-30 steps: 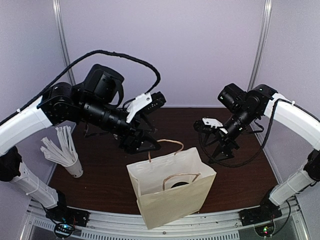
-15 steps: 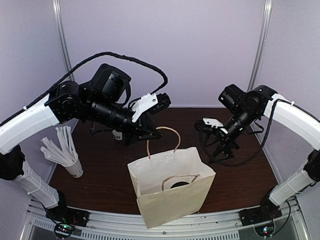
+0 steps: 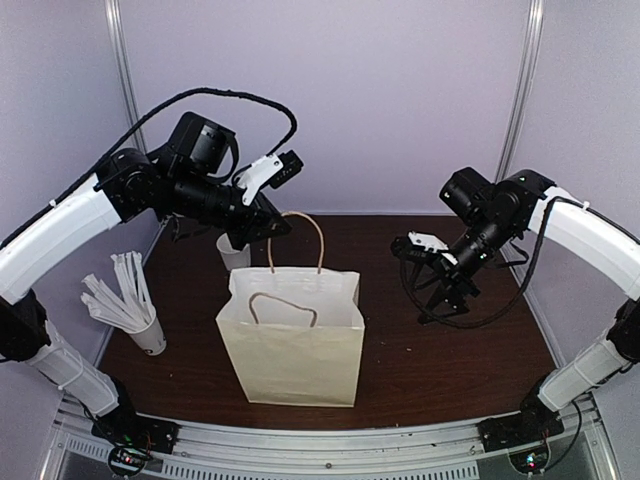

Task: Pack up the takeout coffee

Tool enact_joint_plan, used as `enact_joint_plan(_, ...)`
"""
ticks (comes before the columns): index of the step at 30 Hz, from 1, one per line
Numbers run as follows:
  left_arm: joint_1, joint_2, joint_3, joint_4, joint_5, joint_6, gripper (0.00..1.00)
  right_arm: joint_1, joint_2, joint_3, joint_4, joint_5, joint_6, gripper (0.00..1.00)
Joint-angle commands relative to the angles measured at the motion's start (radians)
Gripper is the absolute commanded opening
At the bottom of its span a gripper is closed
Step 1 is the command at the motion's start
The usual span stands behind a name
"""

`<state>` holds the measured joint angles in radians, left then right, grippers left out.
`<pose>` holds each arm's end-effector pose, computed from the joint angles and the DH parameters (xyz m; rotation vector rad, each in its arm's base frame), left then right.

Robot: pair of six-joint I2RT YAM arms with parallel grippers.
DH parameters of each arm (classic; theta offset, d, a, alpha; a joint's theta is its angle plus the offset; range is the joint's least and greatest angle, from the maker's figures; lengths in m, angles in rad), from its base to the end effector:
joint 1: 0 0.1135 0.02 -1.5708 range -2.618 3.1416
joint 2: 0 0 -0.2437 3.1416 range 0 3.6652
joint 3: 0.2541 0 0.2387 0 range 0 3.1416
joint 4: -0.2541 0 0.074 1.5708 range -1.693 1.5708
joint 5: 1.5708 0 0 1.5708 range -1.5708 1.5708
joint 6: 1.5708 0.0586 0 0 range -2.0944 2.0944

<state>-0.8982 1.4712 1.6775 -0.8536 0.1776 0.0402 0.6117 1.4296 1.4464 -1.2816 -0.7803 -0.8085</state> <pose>0.1879 -0.2526 0.3826 1.1247 1.9943 -0.6587 0.1814 0.1776 0.3084 -1.8108 1.8547 1.0194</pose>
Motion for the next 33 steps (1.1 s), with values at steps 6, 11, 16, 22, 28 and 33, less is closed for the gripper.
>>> enact_joint_plan(6,0.036,0.02,-0.009,0.074,-0.019,0.018,0.41,-0.023,-0.015,-0.012,0.016,-0.019,0.0,0.84)
enact_joint_plan(11,0.036,-0.016,0.026,0.032,-0.121,0.05,0.75,-0.094,-0.003,0.077,0.036,0.008,0.098,0.86)
enact_joint_plan(16,0.036,-0.123,-0.004,-0.068,-0.279,0.089,0.92,-0.246,-0.057,0.116,0.25,0.133,0.306,1.0)
enact_joint_plan(22,0.066,-0.348,-0.251,-0.033,-0.474,0.053,0.98,-0.387,-0.109,0.112,0.492,0.391,0.52,1.0)
enact_joint_plan(28,0.217,-0.385,-0.281,0.033,-0.559,-0.071,0.98,-0.396,-0.146,0.066,0.575,0.491,0.598,1.0)
enact_joint_plan(33,0.28,-0.335,-0.3,0.122,-0.572,-0.095,0.98,-0.397,-0.176,0.024,0.58,0.447,0.605,1.0)
